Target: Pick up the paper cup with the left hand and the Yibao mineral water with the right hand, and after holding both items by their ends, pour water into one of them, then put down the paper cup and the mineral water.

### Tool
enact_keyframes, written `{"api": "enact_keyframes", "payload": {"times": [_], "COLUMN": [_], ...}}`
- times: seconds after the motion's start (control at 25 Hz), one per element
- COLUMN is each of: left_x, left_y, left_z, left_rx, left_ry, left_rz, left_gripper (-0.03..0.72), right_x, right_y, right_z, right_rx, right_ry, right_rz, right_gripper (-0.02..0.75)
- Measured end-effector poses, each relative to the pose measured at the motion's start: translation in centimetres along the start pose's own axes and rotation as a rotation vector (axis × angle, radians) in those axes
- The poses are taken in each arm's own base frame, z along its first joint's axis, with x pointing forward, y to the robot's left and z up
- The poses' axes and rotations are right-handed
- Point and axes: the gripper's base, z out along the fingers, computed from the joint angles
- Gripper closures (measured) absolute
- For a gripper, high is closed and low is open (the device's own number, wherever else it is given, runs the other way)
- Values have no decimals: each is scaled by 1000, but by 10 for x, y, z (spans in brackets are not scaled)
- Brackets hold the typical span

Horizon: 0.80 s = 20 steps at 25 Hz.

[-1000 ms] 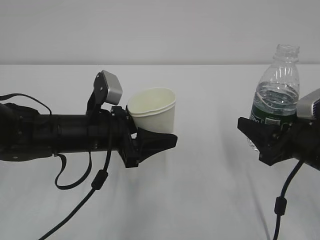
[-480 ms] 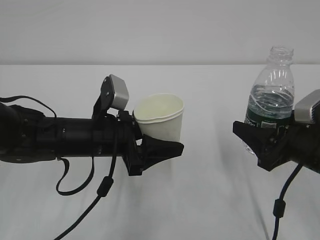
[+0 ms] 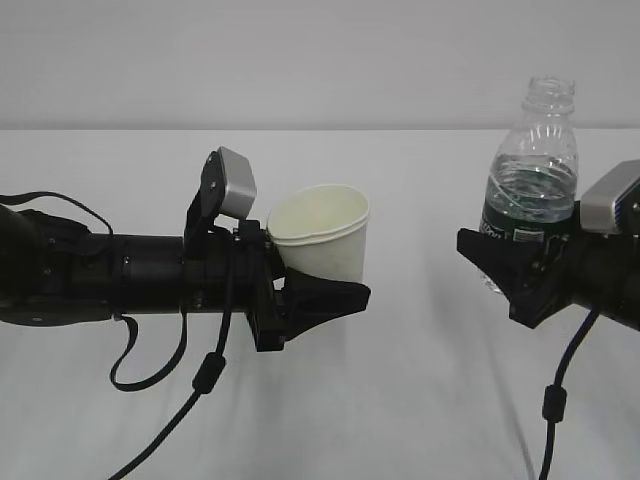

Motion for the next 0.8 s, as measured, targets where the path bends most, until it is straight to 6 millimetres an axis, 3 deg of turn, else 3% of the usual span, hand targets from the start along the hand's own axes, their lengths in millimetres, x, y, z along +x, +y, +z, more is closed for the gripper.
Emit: {"api": "enact_keyframes", "payload": {"times": [0.8], "left_x": [1], "left_y": [-4], "left_z": [0], "left_rx": [39], "left_ry": [13], "left_rz": [9], "left_gripper": [224], "right_x": [-23], "right_y": [-21], "right_z": [28], "right_rx": [-89], "right_ry": [79], "right_rz": [-245], "right_gripper": [276]}}
